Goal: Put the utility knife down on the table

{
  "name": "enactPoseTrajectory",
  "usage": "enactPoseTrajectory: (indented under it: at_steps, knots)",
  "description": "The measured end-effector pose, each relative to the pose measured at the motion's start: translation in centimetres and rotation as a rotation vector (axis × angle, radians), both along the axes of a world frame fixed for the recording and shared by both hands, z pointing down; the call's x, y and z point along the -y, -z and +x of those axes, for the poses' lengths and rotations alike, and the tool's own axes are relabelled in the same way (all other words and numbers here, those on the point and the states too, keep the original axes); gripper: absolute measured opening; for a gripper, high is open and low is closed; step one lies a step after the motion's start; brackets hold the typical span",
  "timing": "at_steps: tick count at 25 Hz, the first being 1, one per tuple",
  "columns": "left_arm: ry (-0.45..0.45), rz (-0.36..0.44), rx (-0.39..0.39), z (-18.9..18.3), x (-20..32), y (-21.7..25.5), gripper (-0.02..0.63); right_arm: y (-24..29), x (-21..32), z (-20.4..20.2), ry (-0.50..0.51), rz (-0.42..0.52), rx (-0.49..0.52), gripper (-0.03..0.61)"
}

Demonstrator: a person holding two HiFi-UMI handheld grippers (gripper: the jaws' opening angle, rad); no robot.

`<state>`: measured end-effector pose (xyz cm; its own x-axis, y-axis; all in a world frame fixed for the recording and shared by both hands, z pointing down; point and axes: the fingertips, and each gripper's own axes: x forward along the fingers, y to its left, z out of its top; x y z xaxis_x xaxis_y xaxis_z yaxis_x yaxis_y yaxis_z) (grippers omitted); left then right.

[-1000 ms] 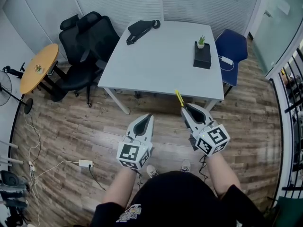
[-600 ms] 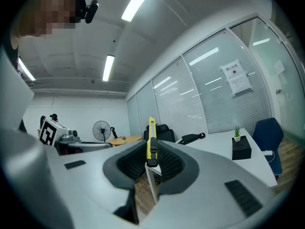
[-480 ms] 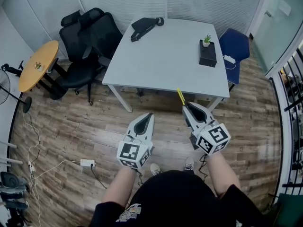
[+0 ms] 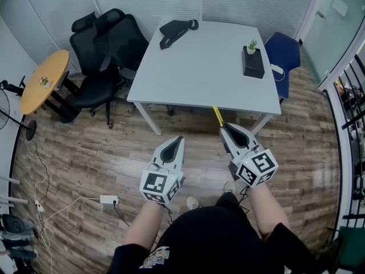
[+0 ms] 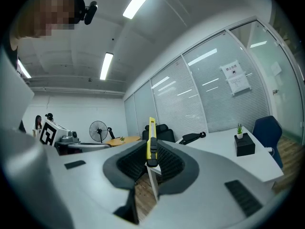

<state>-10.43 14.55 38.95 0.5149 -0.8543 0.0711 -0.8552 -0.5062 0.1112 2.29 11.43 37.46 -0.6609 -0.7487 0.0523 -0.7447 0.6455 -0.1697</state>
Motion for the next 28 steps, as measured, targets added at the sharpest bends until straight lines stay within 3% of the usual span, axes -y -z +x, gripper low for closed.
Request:
enactPoseTrajectory:
  at_steps: [15,28]
  knots:
    - [0.041,-0.022,0.004,-0.3,4.3,-1.0,0.006,-0.7,5.6,-0.3,0.038,-0.015,0.0,0.069]
    - [0.074,-0.053,0.025,5.4,14.1,-1.8,0.005,-1.6,16.2,5.2,0.07,-0.04,0.028,0.069]
